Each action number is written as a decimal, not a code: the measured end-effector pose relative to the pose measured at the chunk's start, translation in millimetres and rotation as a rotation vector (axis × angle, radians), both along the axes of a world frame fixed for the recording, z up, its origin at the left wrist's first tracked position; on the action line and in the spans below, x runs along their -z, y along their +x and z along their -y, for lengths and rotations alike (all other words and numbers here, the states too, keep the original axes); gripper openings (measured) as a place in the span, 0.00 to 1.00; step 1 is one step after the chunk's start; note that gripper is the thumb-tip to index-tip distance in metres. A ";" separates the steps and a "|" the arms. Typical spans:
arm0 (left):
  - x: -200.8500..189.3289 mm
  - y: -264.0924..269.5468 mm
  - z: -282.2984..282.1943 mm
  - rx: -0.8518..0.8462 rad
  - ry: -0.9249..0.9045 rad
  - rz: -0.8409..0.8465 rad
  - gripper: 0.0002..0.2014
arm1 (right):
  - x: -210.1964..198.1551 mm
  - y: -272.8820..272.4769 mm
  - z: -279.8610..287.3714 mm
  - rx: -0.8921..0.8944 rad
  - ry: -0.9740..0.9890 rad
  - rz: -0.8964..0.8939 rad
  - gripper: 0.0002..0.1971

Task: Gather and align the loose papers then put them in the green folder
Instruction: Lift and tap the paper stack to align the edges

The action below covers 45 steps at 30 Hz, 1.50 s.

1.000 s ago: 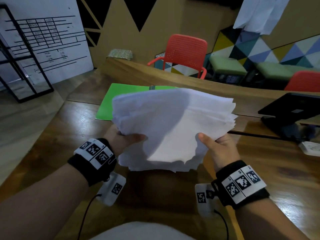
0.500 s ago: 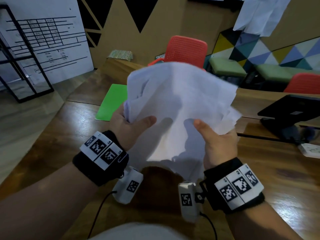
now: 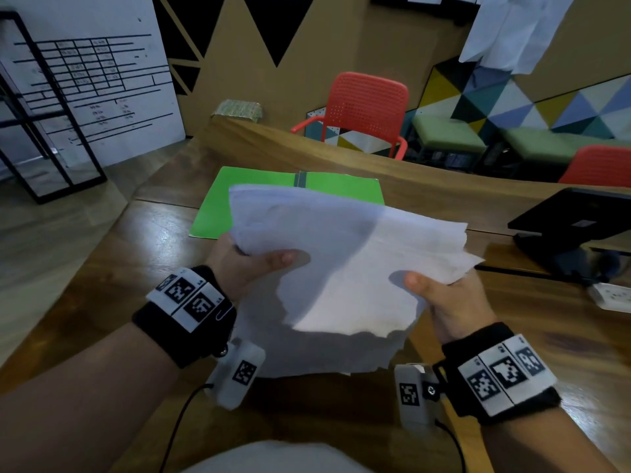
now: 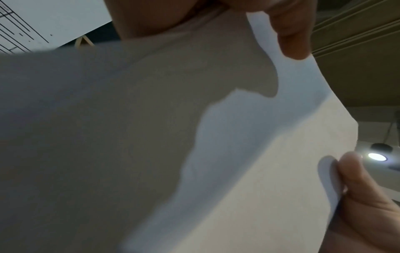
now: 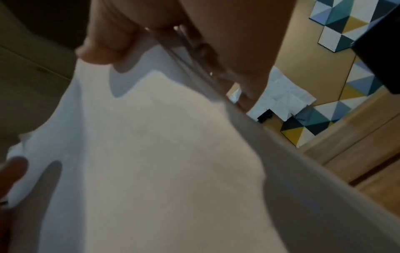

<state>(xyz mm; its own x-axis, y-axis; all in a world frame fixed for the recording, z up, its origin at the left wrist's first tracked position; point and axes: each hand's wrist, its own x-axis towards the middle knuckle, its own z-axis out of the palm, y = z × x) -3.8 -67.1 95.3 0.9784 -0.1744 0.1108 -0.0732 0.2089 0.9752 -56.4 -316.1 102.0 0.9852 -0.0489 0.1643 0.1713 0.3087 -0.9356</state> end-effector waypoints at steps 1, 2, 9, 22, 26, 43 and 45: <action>-1.9 -0.5 3.2 0.013 0.005 -0.006 0.28 | -0.4 0.5 -4.1 -0.025 -0.001 -0.013 0.44; -5.1 -1.6 8.2 -0.008 0.041 -0.014 0.27 | 0.2 1.2 -8.8 -0.019 0.008 -0.029 0.43; -30.4 -16.1 33.5 -0.326 0.056 -0.017 0.10 | -21.6 1.0 -36.2 0.273 0.056 0.053 0.35; -53.2 -5.4 34.6 -0.389 0.080 0.005 0.06 | -20.4 2.0 -24.2 0.516 -0.030 0.161 0.18; -53.0 -4.0 32.5 -0.373 0.100 -0.024 0.06 | -20.5 3.3 -22.3 0.548 -0.066 0.225 0.14; -54.1 2.2 28.0 -0.254 0.034 -0.081 0.12 | -19.9 1.7 -17.2 0.565 -0.326 0.479 0.13; -53.2 2.1 25.4 -0.222 -0.016 -0.062 0.13 | -19.0 0.3 -15.7 0.590 -0.237 0.492 0.12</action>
